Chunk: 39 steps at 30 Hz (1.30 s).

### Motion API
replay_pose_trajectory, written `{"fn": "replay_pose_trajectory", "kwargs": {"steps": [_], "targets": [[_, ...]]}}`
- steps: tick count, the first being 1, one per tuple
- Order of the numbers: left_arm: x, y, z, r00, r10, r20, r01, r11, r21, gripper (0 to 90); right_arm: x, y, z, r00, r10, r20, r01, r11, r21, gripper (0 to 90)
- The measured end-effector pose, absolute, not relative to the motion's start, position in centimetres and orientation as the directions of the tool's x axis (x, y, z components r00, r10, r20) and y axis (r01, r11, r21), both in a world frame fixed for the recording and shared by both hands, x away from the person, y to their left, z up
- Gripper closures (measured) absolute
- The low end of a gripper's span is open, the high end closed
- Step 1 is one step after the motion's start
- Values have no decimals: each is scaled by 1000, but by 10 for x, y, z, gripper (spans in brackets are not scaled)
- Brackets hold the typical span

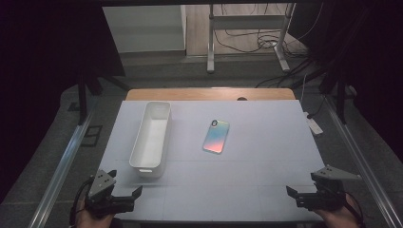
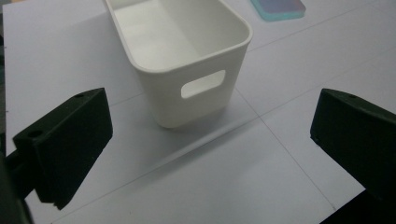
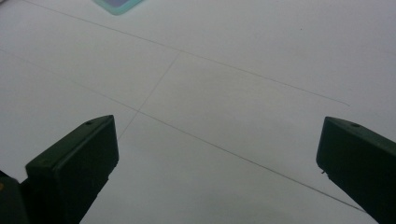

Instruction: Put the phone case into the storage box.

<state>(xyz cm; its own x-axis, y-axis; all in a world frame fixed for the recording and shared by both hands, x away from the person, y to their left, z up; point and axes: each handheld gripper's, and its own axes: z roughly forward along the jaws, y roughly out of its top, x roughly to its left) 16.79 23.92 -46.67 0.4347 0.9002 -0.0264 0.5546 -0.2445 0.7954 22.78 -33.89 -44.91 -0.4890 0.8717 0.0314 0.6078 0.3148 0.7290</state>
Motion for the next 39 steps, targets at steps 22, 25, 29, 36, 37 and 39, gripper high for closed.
{"fn": "replay_pose_trajectory", "kwargs": {"steps": [22, 25, 29, 36, 37, 39], "targets": [[168, 241, -467, 444, 895, -49, 558, -233, 797, 0, 229, -336, -450, -511, 860, 24, 610, 342, 715, 0], [167, 240, -467, 449, 893, -39, 554, -243, 796, 0, 230, -335, -450, -517, 855, 29, 610, 345, 713, 0], [167, 239, -467, 450, 892, -32, 552, -251, 795, 1, 230, -334, -450, -525, 851, 23, 609, 357, 708, 0], [167, 238, -467, 454, 891, -23, 553, -261, 791, 3, 231, -334, -450, -524, 851, 27, 611, 354, 708, 0], [167, 238, -467, 453, 891, -23, 553, -261, 791, 3, 231, -334, -450, -526, 850, 28, 611, 355, 708, 0], [167, 238, -467, 453, 891, -23, 553, -261, 791, 3, 231, -333, -450, -527, 849, 31, 611, 353, 708, 0]]}}
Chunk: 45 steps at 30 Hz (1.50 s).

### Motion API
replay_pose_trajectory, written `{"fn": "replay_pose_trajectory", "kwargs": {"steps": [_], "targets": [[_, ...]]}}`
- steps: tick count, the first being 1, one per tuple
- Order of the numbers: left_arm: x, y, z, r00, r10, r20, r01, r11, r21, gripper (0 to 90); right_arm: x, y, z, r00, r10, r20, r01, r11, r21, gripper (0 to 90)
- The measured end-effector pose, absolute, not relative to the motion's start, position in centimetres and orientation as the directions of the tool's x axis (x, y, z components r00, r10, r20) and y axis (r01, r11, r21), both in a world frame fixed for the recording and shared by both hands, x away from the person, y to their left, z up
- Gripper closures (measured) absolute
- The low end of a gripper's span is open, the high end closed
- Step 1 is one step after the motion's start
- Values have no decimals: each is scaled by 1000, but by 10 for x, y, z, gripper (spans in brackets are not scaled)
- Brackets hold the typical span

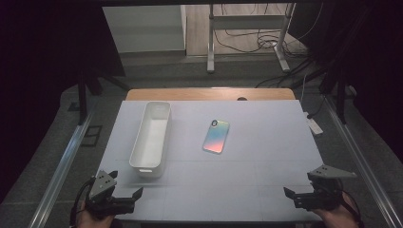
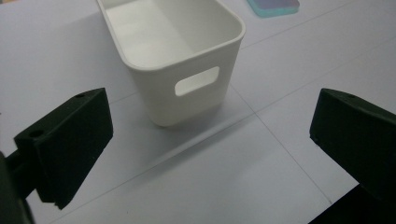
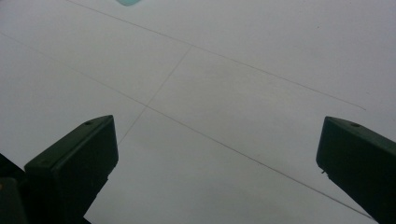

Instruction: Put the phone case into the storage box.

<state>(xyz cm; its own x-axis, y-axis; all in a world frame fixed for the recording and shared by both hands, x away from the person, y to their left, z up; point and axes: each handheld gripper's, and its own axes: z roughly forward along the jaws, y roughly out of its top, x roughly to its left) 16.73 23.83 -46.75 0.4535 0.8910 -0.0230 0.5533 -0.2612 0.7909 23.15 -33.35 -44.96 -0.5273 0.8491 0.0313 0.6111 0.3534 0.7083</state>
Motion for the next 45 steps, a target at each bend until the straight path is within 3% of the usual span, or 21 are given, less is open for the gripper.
{"fn": "replay_pose_trajectory", "kwargs": {"steps": [45], "targets": [[167, 238, -468, 464, 885, -22, 549, -268, 791, 3, 280, -290, -447, -654, 755, 52, 581, 457, 673, 0]]}}
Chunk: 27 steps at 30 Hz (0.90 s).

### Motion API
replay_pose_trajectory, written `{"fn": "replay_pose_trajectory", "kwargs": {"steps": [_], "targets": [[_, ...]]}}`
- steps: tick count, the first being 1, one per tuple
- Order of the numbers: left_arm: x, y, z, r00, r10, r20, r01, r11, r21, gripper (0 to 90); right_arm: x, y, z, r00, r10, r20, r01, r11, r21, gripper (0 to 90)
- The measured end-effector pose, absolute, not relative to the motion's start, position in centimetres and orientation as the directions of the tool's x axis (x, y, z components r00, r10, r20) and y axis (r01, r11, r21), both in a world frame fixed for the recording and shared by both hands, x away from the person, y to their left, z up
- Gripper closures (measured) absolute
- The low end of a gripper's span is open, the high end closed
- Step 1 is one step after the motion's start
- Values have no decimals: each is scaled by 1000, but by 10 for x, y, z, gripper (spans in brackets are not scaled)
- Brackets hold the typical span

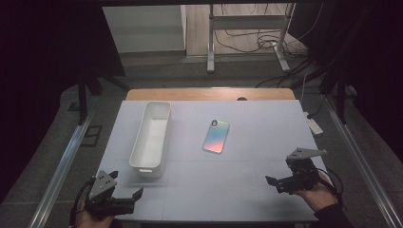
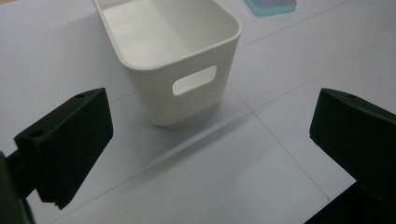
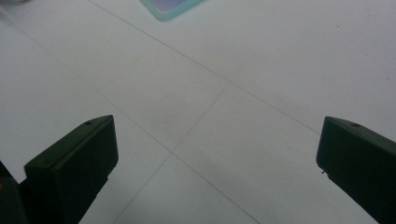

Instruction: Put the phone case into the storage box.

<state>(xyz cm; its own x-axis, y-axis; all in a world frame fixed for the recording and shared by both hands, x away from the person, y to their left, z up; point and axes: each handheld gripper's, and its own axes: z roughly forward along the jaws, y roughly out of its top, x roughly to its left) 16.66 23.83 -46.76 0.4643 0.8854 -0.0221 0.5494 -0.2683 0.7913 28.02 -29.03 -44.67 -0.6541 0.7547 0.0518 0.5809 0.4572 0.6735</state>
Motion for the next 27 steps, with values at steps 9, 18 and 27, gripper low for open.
{"fn": "replay_pose_trajectory", "kwargs": {"steps": [9, 18, 27], "targets": [[167, 239, -468, 465, 885, -24, 549, -267, 792, 3, 294, -271, -445, -678, 733, 52, 571, 480, 666, 0], [167, 239, -468, 466, 885, -25, 549, -267, 792, 3, 306, -258, -446, -699, 714, 38, 553, 506, 662, 0], [167, 239, -468, 467, 884, -26, 549, -267, 792, 3, 320, -243, -446, -716, 697, 33, 543, 527, 654, 0]]}}
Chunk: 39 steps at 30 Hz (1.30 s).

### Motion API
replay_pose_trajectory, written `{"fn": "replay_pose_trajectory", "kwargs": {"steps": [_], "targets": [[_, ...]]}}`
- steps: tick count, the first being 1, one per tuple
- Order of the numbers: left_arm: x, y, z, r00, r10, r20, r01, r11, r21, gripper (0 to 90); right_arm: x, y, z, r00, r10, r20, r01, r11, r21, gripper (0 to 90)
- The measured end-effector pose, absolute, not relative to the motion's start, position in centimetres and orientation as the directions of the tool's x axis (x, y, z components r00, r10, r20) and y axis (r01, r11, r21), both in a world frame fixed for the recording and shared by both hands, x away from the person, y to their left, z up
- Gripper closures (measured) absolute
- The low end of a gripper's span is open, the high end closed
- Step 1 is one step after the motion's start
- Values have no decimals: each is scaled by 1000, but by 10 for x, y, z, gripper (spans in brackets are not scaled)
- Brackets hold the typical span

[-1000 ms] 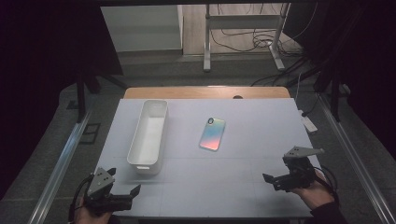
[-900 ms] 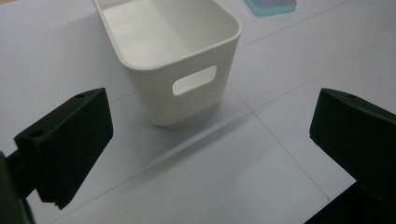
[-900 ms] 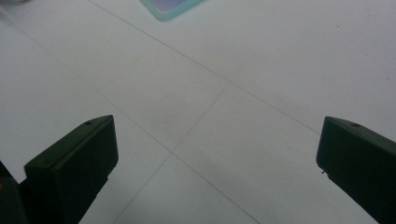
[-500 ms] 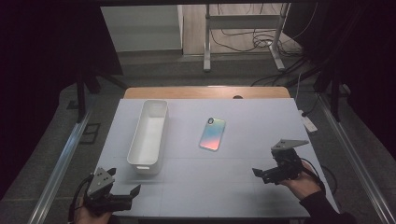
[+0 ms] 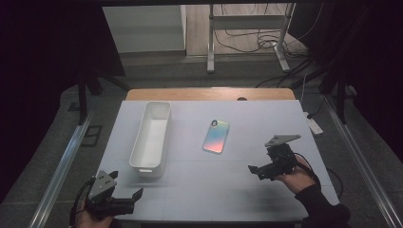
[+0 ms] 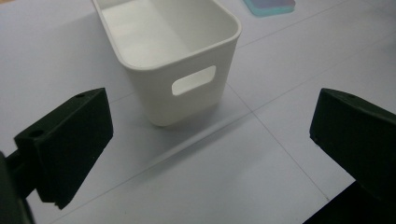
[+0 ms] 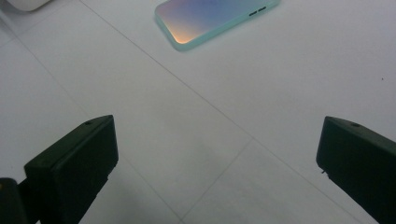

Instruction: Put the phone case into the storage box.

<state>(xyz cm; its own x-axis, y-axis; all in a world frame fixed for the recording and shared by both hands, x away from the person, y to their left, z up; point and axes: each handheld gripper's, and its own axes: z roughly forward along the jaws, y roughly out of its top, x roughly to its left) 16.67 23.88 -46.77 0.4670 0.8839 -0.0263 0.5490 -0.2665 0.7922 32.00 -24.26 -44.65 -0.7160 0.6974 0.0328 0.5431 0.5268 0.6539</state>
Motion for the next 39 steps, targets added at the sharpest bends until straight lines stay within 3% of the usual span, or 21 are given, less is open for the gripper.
{"fn": "replay_pose_trajectory", "kwargs": {"steps": [39], "targets": [[167, 239, -468, 472, 881, -30, 553, -269, 789, 3, 371, -188, -457, -763, 646, -2, 515, 609, 604, 0]]}}
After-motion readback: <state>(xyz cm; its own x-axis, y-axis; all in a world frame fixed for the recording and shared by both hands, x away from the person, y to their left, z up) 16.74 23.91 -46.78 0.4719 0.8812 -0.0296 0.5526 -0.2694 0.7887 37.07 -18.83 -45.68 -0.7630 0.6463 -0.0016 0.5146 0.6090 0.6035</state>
